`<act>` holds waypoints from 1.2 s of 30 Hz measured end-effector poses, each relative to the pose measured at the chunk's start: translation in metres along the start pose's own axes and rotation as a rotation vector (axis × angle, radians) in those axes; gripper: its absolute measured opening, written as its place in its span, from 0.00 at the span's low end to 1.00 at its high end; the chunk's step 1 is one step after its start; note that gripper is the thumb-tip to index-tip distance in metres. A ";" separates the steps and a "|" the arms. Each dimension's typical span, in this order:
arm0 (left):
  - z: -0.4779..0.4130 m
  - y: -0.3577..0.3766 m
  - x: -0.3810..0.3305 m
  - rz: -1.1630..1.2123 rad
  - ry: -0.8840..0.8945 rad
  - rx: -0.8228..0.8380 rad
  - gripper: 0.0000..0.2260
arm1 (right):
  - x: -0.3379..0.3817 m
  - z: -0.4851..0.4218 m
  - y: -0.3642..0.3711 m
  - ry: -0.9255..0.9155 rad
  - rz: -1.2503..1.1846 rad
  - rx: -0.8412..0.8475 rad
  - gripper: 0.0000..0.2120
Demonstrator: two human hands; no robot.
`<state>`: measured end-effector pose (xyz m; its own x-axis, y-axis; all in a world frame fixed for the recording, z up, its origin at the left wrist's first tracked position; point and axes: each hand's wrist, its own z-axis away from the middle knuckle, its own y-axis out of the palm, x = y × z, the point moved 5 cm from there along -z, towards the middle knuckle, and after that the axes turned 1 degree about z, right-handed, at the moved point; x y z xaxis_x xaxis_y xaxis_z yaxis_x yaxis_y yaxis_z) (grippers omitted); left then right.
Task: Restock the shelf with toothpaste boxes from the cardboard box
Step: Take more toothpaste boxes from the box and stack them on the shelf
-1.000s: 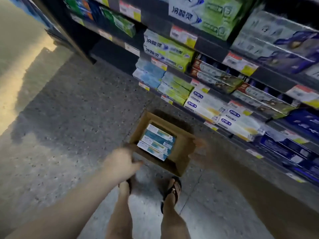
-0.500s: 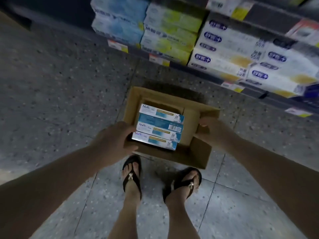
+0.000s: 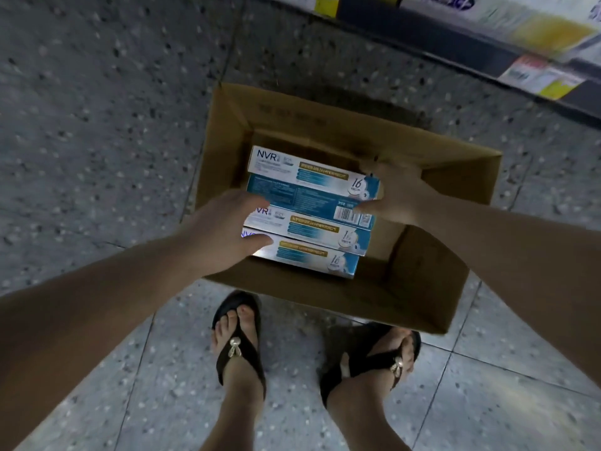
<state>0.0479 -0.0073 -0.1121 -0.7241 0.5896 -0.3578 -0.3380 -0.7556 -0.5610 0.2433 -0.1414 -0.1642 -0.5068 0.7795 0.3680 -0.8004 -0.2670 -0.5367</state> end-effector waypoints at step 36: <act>-0.096 0.013 -0.002 -0.331 0.126 -0.152 0.26 | -0.064 0.065 -0.026 -0.038 -0.214 -0.424 0.25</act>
<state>0.1025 0.0092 -0.1900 -0.5077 0.8324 -0.2224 -0.4418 -0.4731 -0.7622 0.2760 -0.2214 -0.1241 -0.3625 0.7681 0.5277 -0.6910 0.1584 -0.7053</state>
